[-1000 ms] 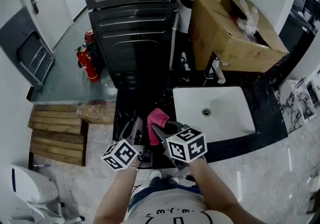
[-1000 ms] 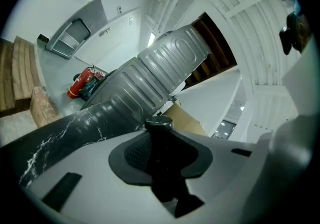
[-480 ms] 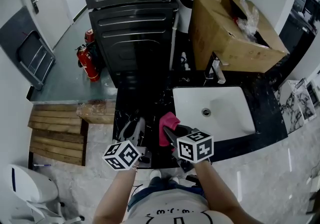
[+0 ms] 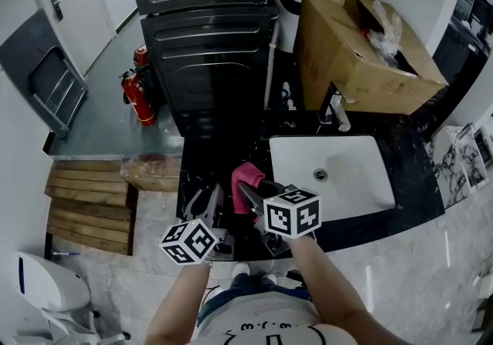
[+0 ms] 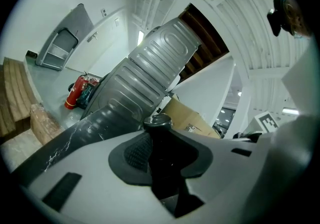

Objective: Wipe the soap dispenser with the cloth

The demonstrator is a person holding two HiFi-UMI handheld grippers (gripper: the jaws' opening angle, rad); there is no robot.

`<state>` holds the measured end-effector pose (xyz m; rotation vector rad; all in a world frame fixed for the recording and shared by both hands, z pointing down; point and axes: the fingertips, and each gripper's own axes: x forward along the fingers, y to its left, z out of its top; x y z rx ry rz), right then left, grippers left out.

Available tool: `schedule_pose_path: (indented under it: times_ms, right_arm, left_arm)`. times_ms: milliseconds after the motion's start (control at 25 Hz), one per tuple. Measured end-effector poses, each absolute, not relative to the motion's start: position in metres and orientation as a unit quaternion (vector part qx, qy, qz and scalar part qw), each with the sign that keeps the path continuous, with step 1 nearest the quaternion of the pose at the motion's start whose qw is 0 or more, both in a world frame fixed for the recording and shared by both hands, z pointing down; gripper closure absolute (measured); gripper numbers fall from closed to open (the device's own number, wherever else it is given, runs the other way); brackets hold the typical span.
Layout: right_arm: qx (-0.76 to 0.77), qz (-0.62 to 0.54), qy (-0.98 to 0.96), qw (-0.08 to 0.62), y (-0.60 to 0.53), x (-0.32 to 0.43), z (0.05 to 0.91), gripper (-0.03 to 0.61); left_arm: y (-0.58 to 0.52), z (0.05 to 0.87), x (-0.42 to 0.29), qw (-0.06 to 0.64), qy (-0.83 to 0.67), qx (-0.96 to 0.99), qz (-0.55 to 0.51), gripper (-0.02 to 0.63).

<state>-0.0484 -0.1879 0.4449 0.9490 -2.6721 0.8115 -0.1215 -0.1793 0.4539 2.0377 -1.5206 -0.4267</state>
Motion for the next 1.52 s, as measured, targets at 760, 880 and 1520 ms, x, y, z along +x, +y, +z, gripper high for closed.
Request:
schedule_pose_path:
  times_ms: [760, 880, 1520]
  right_arm:
    - [0.449, 0.299, -0.839, 0.076, -0.2, 0.084, 0.459, 0.531]
    - [0.455, 0.298, -0.837, 0.062, -0.197, 0.093, 0.452, 0.531]
    - [0.433, 0.296, -0.849, 0.064, -0.196, 0.085, 0.45, 0.53]
  left_arm:
    - [-0.192, 0.438, -0.082, 0.159, -0.522, 0.837, -0.044, 0.512]
    - [-0.197, 0.436, -0.063, 0.103, -0.498, 0.861, 0.01, 0.512]
    - [-0.192, 0.441, -0.06, 0.058, -0.464, 0.879, 0.097, 0.382]
